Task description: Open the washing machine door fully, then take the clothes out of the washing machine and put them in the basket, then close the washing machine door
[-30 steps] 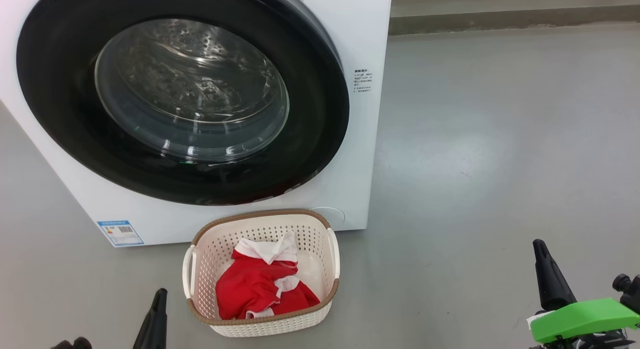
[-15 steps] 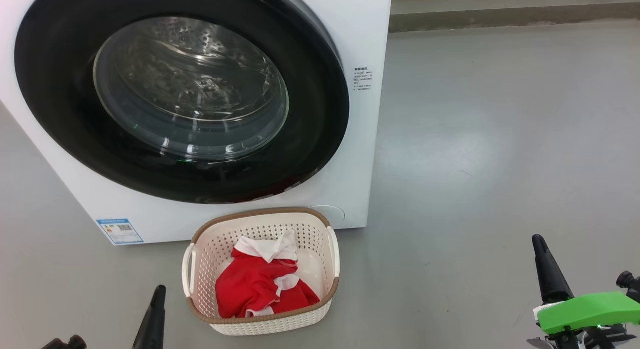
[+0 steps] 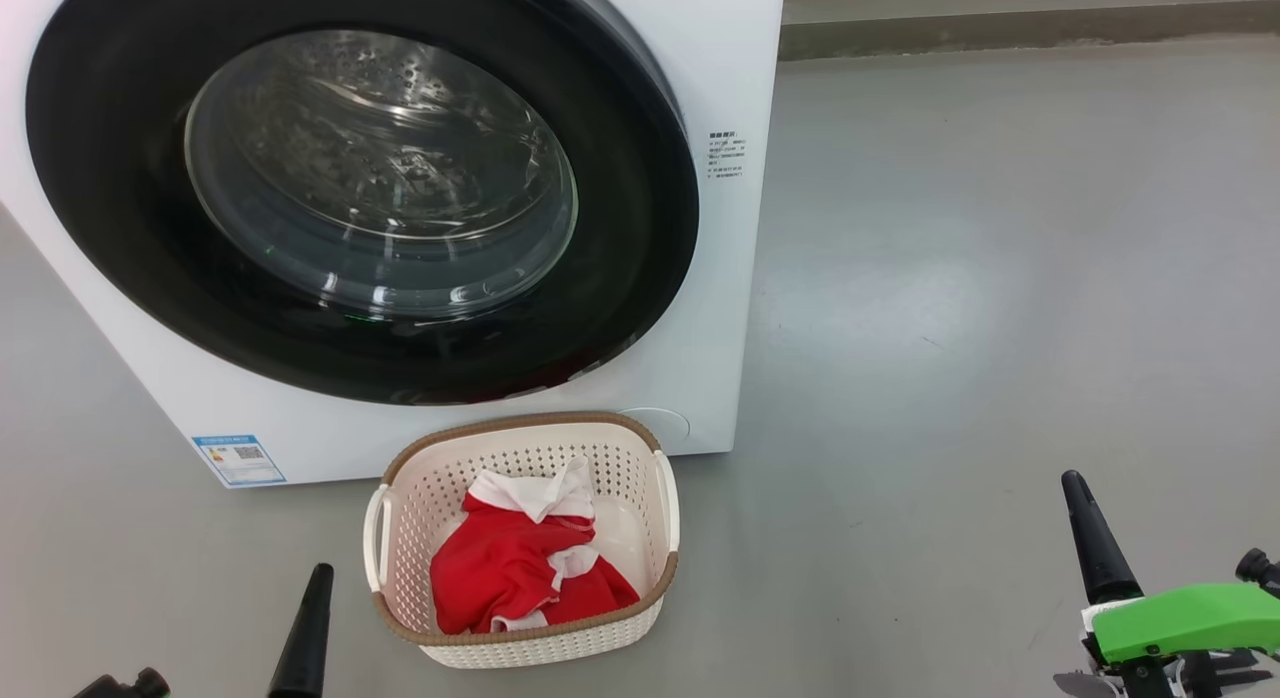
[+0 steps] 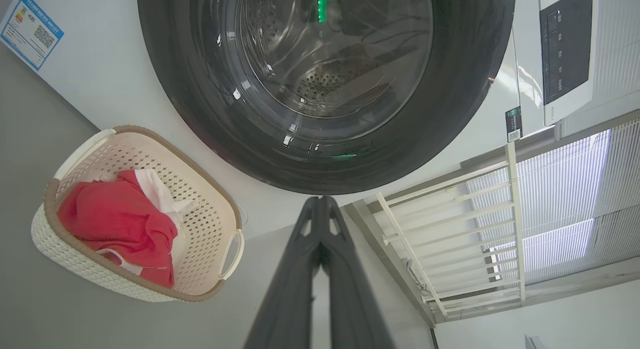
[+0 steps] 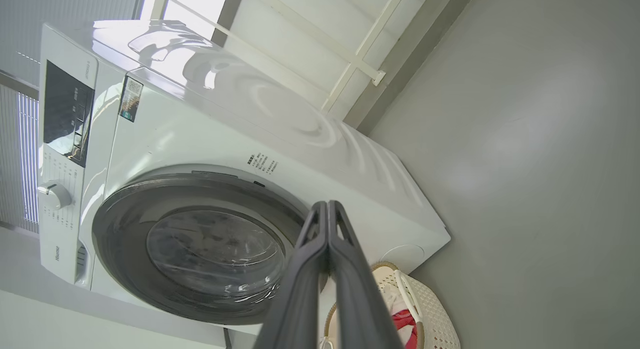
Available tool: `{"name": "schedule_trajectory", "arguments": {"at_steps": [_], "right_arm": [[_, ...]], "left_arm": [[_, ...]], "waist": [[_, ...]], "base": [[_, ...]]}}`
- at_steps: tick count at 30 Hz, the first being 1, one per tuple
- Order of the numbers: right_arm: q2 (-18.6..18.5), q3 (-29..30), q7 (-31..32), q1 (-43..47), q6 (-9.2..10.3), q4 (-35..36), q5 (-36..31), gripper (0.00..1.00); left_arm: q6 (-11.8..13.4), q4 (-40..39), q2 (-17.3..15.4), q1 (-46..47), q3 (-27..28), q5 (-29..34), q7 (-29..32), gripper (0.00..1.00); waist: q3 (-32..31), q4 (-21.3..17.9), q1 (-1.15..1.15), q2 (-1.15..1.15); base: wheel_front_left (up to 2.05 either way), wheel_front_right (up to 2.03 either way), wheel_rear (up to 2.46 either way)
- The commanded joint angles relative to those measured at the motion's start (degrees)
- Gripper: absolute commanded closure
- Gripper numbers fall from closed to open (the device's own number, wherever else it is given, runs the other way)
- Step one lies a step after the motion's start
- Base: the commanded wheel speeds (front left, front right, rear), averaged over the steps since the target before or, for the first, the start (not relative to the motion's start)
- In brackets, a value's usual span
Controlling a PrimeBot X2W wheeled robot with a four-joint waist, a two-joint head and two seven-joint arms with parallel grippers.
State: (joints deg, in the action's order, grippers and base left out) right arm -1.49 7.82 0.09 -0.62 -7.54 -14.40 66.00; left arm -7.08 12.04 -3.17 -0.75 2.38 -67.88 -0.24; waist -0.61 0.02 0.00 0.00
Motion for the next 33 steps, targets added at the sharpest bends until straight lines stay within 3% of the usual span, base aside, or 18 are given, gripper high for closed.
{"name": "schedule_trajectory", "arguments": {"at_steps": [1, 33], "right_arm": [[-0.97, -0.93, 0.56, -3.52, -0.01, 1.34, 2.74, 1.0], [-1.36, -1.26, 5.95, -5.4, 0.05, 0.45, 24.36, 1.0]], "left_arm": [[-0.29, -0.89, -0.58, 3.14, 1.76, -2.25, 0.53, 1.0], [-0.4, 1.79, -0.13, 6.61, 3.5, -22.98, 5.88, 1.0]], "waist": [[0.04, 0.0, 0.0, 0.0], [0.73, -0.02, 0.0, 0.0]], "base": [[0.0, 0.0, 0.0], [0.0, 0.0, 0.0]]}}
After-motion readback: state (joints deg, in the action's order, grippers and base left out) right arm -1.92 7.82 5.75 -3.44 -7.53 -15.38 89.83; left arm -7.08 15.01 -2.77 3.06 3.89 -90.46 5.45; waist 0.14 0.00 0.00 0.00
